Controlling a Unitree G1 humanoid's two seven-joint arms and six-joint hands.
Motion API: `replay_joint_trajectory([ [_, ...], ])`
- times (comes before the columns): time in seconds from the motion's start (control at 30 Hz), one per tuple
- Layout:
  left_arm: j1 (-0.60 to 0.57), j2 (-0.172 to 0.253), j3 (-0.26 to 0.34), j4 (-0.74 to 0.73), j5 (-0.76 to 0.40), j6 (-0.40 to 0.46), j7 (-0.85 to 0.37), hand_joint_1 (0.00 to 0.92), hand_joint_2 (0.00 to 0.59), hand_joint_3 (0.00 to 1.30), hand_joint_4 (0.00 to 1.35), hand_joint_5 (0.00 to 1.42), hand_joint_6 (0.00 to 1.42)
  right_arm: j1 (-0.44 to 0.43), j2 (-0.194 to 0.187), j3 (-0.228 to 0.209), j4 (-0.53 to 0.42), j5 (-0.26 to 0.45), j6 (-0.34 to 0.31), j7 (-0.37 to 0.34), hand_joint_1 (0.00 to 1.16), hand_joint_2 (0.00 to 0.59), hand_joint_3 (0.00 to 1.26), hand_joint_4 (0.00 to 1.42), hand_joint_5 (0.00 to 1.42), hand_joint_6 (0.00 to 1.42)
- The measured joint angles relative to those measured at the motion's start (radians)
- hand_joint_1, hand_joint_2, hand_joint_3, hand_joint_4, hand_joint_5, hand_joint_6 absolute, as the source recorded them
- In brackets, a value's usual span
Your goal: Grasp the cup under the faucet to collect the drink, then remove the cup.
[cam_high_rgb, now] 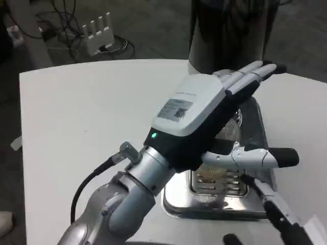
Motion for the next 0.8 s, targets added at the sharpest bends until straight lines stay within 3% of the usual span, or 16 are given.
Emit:
replay_joint_trajectory([
  [0.07,-0.002,0.000,-0.001,0.001,0.000,0.000,0.000,0.000,0.048,0.17,0.11,0.21,0.17,-0.008,0.021,-0.005,0.046,0.024,-0.026,-0.054,0.77,0.257,0.04,0.02,0.00,0.14],
  [0.1,-0.003,-0.001,-0.001,0.003,0.000,0.000,0.000,0.000,0.048,0.17,0.11,0.21,0.17,-0.027,0.043,-0.011,0.099,0.043,-0.062,-0.121,0.80,0.239,0.04,0.02,0.01,0.15],
  [0.2,-0.004,-0.004,-0.003,0.009,-0.001,0.000,0.000,0.000,0.050,0.18,0.11,0.21,0.16,-0.066,0.067,-0.016,0.143,0.069,-0.080,-0.173,0.85,0.192,0.03,0.02,0.03,0.16],
  [0.47,-0.008,-0.012,-0.005,0.018,-0.002,0.000,0.000,0.000,0.063,0.18,0.09,0.20,0.16,-0.165,0.102,0.012,0.247,0.076,-0.087,-0.227,0.86,0.170,0.03,0.02,0.04,0.16],
  [0.63,-0.012,-0.013,-0.006,0.022,-0.002,0.001,0.000,0.000,0.066,0.17,0.09,0.20,0.16,-0.234,0.135,0.029,0.350,0.058,-0.080,-0.302,0.85,0.166,0.03,0.03,0.05,0.17],
  [0.8,-0.027,-0.011,-0.008,0.027,-0.001,0.003,-0.009,0.000,0.068,0.17,0.09,0.20,0.16,-0.318,0.128,0.028,0.426,0.073,-0.057,-0.326,0.82,0.160,0.03,0.03,0.05,0.16],
])
